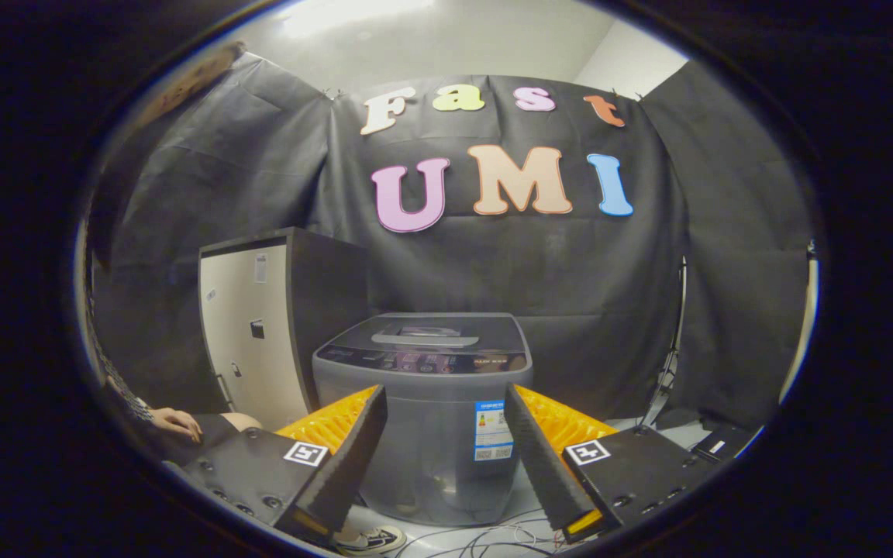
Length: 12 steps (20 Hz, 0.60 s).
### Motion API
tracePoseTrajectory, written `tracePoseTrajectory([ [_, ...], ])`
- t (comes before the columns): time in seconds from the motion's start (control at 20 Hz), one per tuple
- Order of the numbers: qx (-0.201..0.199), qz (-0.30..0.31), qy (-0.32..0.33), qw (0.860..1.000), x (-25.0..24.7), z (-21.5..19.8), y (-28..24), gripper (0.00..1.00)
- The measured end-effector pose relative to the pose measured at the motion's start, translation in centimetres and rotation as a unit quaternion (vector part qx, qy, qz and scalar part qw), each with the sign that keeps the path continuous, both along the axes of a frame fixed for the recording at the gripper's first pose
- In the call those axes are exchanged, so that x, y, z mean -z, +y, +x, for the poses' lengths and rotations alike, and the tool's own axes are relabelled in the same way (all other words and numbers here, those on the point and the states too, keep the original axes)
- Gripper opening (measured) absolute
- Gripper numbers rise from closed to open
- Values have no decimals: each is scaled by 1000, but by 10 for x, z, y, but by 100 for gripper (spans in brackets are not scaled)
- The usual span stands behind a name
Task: Put the clothes into the washing machine and then close the washing machine lid.
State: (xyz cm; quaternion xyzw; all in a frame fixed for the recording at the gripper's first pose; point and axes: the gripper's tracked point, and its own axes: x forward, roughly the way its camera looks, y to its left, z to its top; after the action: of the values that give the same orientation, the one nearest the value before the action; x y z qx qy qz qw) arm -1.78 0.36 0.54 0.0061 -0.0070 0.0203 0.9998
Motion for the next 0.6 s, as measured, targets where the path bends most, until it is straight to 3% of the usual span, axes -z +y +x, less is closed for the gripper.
tracePoseTrajectory([
  [0.6,2,0,0,1000,2,1,-1,95],
])
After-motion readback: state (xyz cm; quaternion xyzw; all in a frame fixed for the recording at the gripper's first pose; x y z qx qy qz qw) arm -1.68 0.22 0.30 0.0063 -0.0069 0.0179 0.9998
